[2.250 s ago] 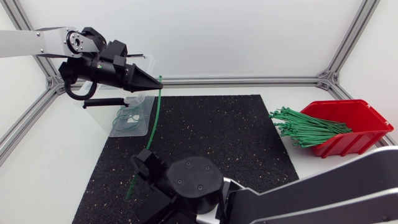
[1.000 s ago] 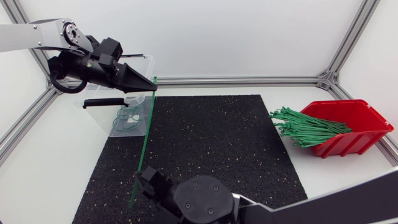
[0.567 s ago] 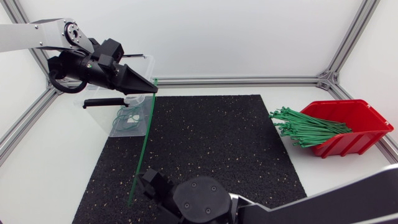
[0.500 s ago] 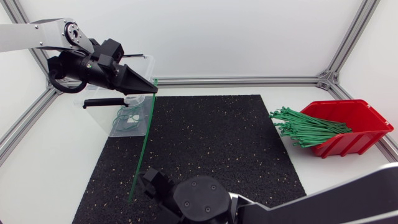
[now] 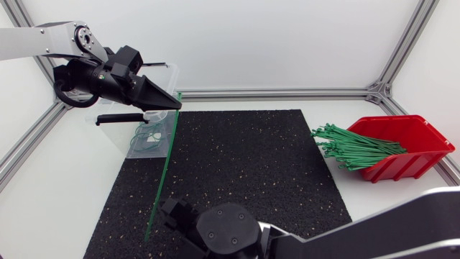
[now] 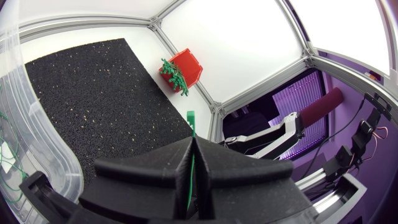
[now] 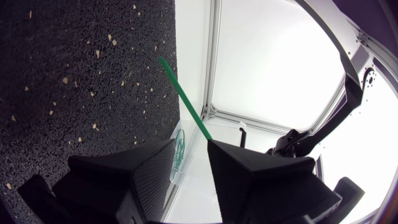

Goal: Take a green cable tie from the red box, thread the tail through the head to close it, then place it in the transparent bin on the left.

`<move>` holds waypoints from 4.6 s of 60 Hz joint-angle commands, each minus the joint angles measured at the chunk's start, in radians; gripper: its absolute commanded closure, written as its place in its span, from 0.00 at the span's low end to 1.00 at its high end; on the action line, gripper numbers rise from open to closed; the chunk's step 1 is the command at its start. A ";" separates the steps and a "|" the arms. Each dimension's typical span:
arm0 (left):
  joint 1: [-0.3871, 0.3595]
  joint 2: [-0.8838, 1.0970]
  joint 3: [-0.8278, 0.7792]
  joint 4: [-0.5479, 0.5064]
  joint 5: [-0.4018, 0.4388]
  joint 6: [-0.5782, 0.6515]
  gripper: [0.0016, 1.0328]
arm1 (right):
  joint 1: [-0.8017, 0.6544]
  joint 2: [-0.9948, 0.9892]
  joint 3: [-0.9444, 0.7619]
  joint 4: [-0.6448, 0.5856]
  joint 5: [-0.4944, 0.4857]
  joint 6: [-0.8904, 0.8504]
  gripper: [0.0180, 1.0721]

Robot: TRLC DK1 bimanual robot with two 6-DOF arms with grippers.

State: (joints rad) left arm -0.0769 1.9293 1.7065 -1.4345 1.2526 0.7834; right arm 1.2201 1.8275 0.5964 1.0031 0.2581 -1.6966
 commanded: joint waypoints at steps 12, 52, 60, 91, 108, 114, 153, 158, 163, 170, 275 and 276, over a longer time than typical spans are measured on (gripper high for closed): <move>-0.003 0.016 -0.022 -0.029 0.014 0.010 0.97 | 0.009 0.012 0.032 0.015 0.000 -0.034 0.60; 0.005 0.074 0.015 -0.049 0.034 0.004 0.97 | 0.033 0.039 0.057 0.015 -0.005 -0.032 0.93; 0.009 0.082 0.030 -0.052 0.034 0.002 0.97 | 0.033 0.033 0.052 0.015 0.001 -0.031 0.95; 0.020 -0.004 -0.068 -0.032 0.038 0.139 0.97 | 0.025 -0.057 0.100 -0.023 0.009 0.120 0.95; 0.043 -0.098 -0.196 0.075 0.053 0.160 0.97 | -0.047 -0.203 0.229 -0.475 -0.023 0.526 0.95; 0.042 -0.133 -0.226 0.098 0.054 0.160 0.97 | -0.077 -0.223 0.276 -0.627 -0.074 0.667 0.95; 0.051 -0.219 -0.295 0.121 0.053 0.160 0.97 | -0.110 -0.283 0.238 -0.759 -0.141 0.861 0.95; 0.051 -0.225 -0.298 0.121 0.053 0.160 0.97 | -0.111 -0.298 0.224 -0.753 -0.160 0.859 0.95; 0.051 -0.230 -0.300 0.121 0.053 0.160 0.97 | -0.110 -0.320 0.190 -0.696 -0.186 0.859 0.95; 0.049 -0.231 -0.301 0.121 0.051 0.159 0.97 | -0.114 -0.300 0.178 -0.678 -0.151 0.864 0.95; 0.046 -0.305 -0.400 0.190 0.051 0.154 0.97 | -0.125 -0.674 0.059 -0.865 -0.237 1.503 0.95; 0.045 -0.305 -0.400 0.190 0.051 0.154 0.97 | -0.148 -0.677 0.062 -0.874 -0.270 1.517 0.95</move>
State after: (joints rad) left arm -0.0238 1.6455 1.3254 -1.2396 1.3010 0.9207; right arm 1.1603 1.1706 0.6472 0.1635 0.0570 -0.2409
